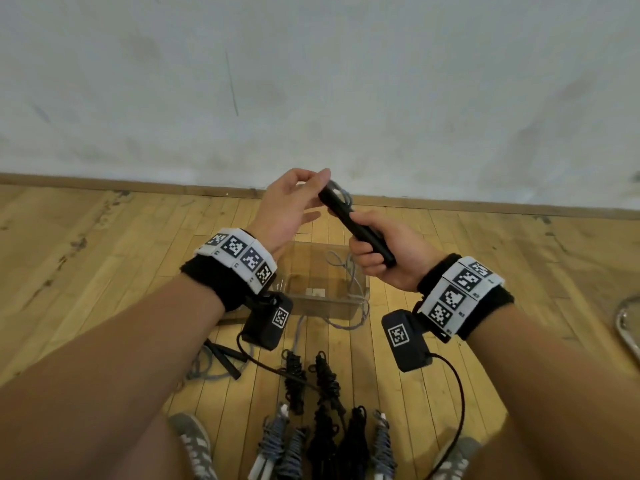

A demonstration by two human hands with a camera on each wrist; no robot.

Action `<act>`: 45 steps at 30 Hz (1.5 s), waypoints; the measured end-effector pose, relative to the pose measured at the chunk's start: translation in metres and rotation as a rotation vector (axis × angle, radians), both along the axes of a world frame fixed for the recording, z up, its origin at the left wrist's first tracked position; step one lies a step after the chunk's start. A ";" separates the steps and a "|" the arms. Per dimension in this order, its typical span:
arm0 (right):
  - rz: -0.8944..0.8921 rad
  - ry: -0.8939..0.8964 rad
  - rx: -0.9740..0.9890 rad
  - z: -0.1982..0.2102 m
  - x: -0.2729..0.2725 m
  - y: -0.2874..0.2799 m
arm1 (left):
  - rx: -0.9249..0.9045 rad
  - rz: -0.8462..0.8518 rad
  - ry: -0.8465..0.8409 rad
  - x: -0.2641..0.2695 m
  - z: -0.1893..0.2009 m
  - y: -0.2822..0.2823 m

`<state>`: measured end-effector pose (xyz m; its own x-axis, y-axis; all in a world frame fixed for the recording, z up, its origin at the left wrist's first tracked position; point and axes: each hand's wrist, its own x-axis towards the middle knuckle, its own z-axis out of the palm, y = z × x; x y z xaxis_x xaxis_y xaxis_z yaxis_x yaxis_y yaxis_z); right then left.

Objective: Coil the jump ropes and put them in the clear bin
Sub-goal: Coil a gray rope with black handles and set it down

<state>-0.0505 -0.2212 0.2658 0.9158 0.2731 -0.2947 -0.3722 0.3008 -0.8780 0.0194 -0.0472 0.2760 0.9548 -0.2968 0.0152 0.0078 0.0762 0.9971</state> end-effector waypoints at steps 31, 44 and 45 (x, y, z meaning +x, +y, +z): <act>-0.273 -0.620 -0.932 -0.002 -0.018 0.003 | 0.101 -0.103 -0.132 -0.011 0.004 -0.013; -0.272 -0.485 -0.781 0.002 -0.015 -0.003 | 0.250 -0.130 -0.144 -0.012 -0.002 -0.016; -0.294 -0.489 -0.816 0.002 -0.014 -0.005 | 0.286 -0.144 -0.123 -0.011 -0.004 -0.015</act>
<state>-0.0644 -0.2264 0.2675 0.9852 -0.1027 0.1372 0.0784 -0.4416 -0.8938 0.0089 -0.0624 0.2721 0.8990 -0.4373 0.0248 -0.1238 -0.1994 0.9721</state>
